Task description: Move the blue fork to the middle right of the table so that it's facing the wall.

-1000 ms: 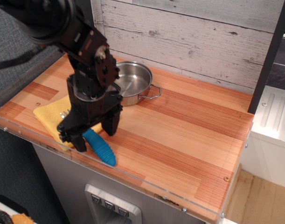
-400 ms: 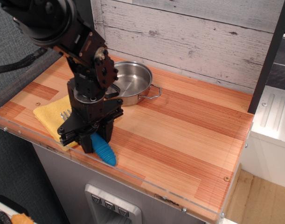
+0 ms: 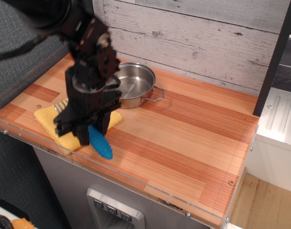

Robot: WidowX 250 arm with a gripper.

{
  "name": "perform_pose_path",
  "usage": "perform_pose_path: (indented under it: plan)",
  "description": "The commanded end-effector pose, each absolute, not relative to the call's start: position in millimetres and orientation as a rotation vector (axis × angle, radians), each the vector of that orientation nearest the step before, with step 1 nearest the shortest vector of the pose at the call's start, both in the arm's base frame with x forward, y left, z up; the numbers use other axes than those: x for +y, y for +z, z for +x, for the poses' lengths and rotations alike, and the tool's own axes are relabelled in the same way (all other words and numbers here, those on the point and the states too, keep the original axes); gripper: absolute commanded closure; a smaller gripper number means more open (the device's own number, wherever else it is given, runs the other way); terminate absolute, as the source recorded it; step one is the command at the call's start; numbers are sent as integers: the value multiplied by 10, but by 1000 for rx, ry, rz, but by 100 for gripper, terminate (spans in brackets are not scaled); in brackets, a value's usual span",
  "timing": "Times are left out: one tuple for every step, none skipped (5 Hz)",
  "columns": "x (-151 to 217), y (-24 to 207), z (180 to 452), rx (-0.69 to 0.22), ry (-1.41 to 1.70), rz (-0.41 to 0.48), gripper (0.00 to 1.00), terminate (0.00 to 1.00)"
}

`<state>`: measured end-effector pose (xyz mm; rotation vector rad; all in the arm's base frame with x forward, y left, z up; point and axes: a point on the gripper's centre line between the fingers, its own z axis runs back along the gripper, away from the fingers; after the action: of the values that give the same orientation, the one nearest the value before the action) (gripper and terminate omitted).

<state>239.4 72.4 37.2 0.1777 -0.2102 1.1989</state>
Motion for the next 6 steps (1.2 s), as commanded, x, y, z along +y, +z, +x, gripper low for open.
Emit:
perform_pose_path:
  plan:
    - [484,792,2610,-294,1065,181,100,0]
    - [110,874,2733,-317,844,208,100,0]
    - [-213,897,2881,-338,600,146,100,0]
    - [-455,824,2982,-339,430,92,100,0]
    - [-633,723,3099,-309,380,47,100,0]
    - [-803,625,3244,-277,360,6,100,0]
